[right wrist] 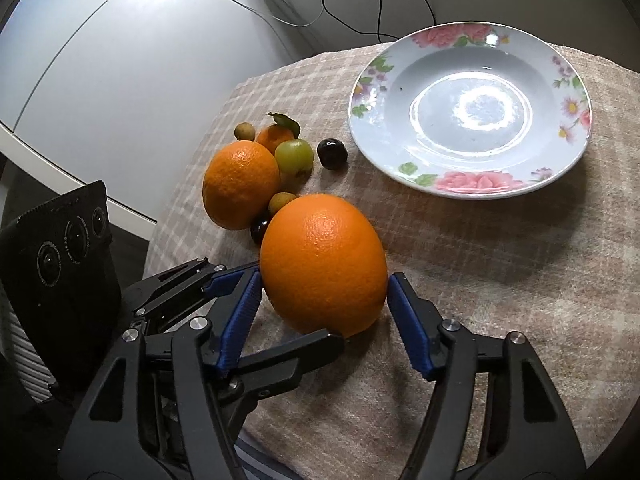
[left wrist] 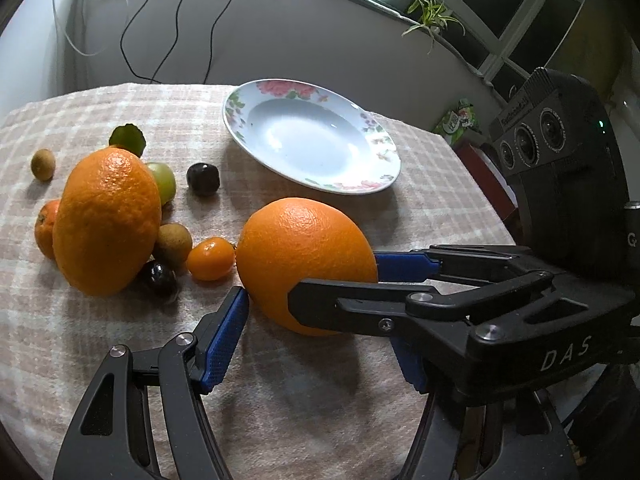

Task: Organize fruits
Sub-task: 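Lift the large orange with the right tool and carry it over the plate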

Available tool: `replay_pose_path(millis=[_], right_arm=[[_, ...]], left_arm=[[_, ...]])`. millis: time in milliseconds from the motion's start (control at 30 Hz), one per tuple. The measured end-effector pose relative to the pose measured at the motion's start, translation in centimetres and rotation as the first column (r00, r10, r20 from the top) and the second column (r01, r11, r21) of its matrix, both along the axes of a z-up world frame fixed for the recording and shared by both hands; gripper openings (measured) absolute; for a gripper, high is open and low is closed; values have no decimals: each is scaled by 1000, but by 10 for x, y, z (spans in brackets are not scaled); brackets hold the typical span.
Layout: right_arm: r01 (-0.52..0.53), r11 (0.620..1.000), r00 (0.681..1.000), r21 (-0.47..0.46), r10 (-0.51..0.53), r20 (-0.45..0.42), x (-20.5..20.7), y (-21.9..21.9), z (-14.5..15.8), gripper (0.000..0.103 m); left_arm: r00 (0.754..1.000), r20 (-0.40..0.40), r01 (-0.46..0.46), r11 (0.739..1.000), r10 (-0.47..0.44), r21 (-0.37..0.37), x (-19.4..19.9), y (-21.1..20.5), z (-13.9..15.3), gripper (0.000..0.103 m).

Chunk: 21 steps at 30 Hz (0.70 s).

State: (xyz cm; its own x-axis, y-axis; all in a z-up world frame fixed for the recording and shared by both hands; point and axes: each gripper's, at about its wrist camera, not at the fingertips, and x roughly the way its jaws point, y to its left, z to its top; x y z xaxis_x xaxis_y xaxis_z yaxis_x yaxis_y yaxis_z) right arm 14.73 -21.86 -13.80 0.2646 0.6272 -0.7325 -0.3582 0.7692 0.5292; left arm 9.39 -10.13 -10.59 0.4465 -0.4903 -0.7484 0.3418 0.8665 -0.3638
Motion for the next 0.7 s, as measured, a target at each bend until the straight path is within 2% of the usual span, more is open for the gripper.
replay_pose_path(millis=[300, 700], right_arm=[[7, 1000, 1000, 11, -7, 24, -6, -1, 10, 67], [19, 1000, 998, 11, -19, 66, -2, -14, 32, 66]], left_arm=[[998, 58, -3, 1000, 1, 30, -5, -2, 12, 67], [995, 97, 7, 1000, -9, 21, 6, -9, 23, 67]])
